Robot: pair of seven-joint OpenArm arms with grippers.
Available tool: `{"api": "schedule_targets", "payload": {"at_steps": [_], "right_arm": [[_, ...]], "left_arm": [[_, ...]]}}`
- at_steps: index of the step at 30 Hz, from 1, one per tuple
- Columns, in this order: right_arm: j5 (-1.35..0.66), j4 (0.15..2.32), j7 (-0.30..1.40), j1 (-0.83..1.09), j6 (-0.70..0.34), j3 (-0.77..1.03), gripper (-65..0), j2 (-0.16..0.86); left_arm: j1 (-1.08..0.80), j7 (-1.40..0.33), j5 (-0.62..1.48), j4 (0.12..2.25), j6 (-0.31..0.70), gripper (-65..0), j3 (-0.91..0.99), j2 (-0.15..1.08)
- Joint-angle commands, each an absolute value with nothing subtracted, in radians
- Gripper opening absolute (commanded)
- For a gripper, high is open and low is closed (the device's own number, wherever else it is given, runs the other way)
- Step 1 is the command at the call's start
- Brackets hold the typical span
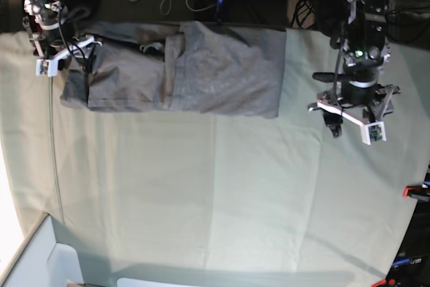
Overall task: Layout the t-shirt on the table in an organized manner, then fold the t-shirt properly
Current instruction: 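Release the shirt and lift the left gripper away, then fold the strip end held by the right gripper over onto the folded half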
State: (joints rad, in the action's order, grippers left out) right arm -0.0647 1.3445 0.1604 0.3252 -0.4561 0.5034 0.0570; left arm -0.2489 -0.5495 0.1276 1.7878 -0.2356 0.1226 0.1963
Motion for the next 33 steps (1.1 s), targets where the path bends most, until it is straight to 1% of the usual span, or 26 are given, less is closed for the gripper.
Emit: {"api": "schedule_targets", "payload": {"at_steps": [1, 5, 9, 12, 13, 14, 16, 19, 21, 22, 26, 30, 33], "right_arm": [[-0.071, 1.342, 0.145, 0.321, -0.466, 0.507, -23.8, 0.068], [-0.071, 1.293, 0.145, 0.309, -0.466, 0.506, -23.8, 0.071], [-0.071, 1.291, 0.145, 0.309, -0.466, 0.501, -24.1, 0.065], [-0.071, 1.291, 0.145, 0.314, -0.466, 0.449, -24.7, 0.067], [-0.071, 1.293, 0.145, 0.328, -0.466, 0.427, -26.0, 0.068], [-0.071, 1.294, 0.145, 0.334, -0.466, 0.404, -28.5, 0.070], [-0.071, 1.294, 0.145, 0.341, -0.466, 0.366, -36.1, 0.071], [-0.071, 1.294, 0.145, 0.346, -0.466, 0.338, -50.6, 0.071], [-0.071, 1.294, 0.145, 0.346, -0.466, 0.335, -62.1, 0.068], [-0.071, 1.294, 0.145, 0.346, -0.466, 0.335, -65.0, 0.068], [-0.073, 1.348, 0.145, 0.357, -0.466, 0.344, -65.0, 0.067], [-0.079, 1.524, 0.145, 0.420, -0.466, 0.338, -65.0, 0.054], [-0.074, 1.661, 0.145, 0.460, -0.466, 0.335, -65.0, 0.010]], "left_arm": [[-0.242, -0.526, 0.122, 1.804, -0.237, -26.1, 0.124, 0.200], [-0.243, -0.526, 0.122, 1.805, -0.237, -26.1, 0.125, 0.203], [-0.245, -0.527, 0.122, 1.805, -0.237, -26.1, 0.127, 0.203], [-0.252, -0.526, 0.122, 1.811, -0.237, -26.1, 0.127, 0.203], [-0.252, -0.526, 0.120, 1.813, -0.237, -26.1, 0.127, 0.203], [-0.252, -0.526, 0.117, 1.813, -0.237, -26.1, 0.127, 0.203], [-0.251, -0.526, 0.114, 1.813, -0.237, -26.1, 0.128, 0.203], [-0.251, -0.526, 0.114, 1.814, -0.237, -26.1, 0.139, 0.205], [-0.252, -0.527, 0.120, 1.827, -0.237, -26.1, 0.162, 0.205], [-0.252, -0.530, 0.120, 1.833, -0.237, -26.1, 0.170, 0.203], [-0.252, -0.532, 0.120, 1.859, -0.237, -26.1, 0.188, 0.203], [-0.255, -0.533, 0.120, 1.874, -0.237, -26.1, 0.214, 0.203], [-0.255, -0.533, 0.120, 1.874, -0.237, -26.1, 0.242, 0.203]]}}
